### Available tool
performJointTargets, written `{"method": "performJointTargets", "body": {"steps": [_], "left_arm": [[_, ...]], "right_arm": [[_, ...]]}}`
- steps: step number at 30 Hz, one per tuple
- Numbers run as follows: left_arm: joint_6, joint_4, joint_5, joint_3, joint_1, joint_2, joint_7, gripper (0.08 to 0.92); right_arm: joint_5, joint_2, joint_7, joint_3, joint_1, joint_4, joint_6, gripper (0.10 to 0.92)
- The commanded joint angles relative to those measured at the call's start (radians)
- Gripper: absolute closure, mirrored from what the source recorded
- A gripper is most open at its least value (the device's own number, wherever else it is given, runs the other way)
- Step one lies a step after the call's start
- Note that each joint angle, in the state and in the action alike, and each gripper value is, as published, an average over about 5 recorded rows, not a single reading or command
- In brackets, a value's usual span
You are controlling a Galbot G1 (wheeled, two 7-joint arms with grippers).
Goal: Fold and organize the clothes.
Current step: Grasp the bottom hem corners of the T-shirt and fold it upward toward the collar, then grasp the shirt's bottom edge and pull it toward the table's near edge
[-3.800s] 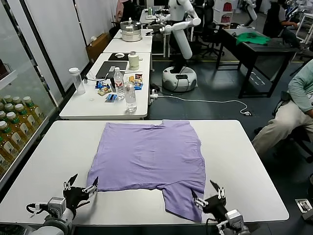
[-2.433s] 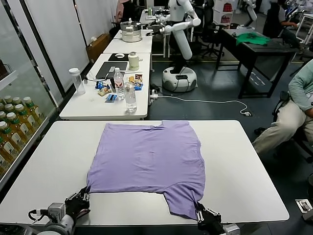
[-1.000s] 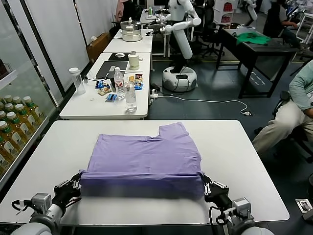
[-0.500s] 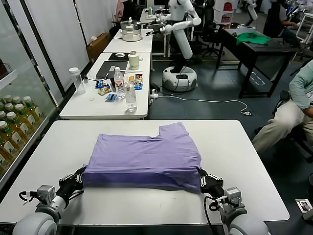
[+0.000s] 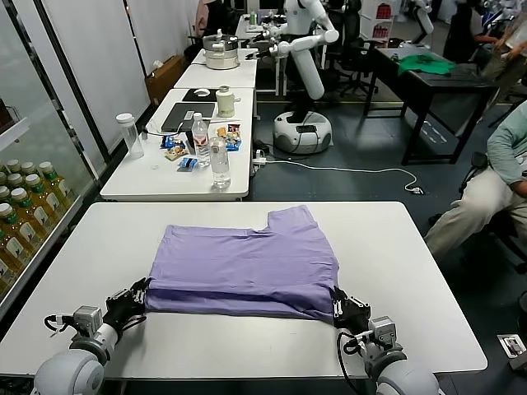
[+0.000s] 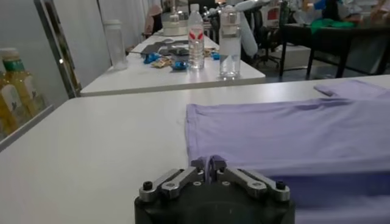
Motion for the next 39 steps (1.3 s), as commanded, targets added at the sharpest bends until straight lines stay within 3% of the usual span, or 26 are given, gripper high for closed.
{"method": "performJointTargets", "body": {"steps": [1, 12, 16, 19, 22, 27, 39], "left_arm": [[-0.007, 0.017, -0.001, -0.041, -0.006, 0.021, -0.022, 0.628], [0.061, -0.132, -0.186, -0.057, 0.13, 0.005, -0.092, 0.316], [0.088, -0.113, -0.18, -0.032, 0.121, -0.007, -0.091, 0.211], [0.11, -0.087, -0.158, -0.022, 0.106, -0.009, -0.101, 0.182], [0.132, -0.06, -0.143, -0.017, 0.092, -0.007, -0.132, 0.178], [0.138, -0.052, -0.144, -0.014, 0.091, -0.005, -0.145, 0.194], [0.133, -0.065, -0.148, -0.005, 0.089, -0.031, -0.132, 0.536]], "right_arm": [[-0.002, -0.003, 0.003, 0.023, -0.011, 0.018, -0.004, 0.542], [0.013, -0.022, 0.034, 0.046, -0.109, 0.081, -0.046, 0.247], [0.014, -0.011, 0.039, 0.031, -0.108, 0.064, -0.048, 0.207], [0.037, -0.005, 0.051, 0.026, -0.101, 0.049, -0.051, 0.203], [0.079, -0.002, 0.06, 0.02, -0.094, 0.037, -0.063, 0.226], [0.103, 0.004, 0.058, 0.002, -0.083, 0.015, -0.069, 0.354], [0.112, 0.015, 0.045, -0.004, -0.077, 0.014, -0.047, 0.7]]}}
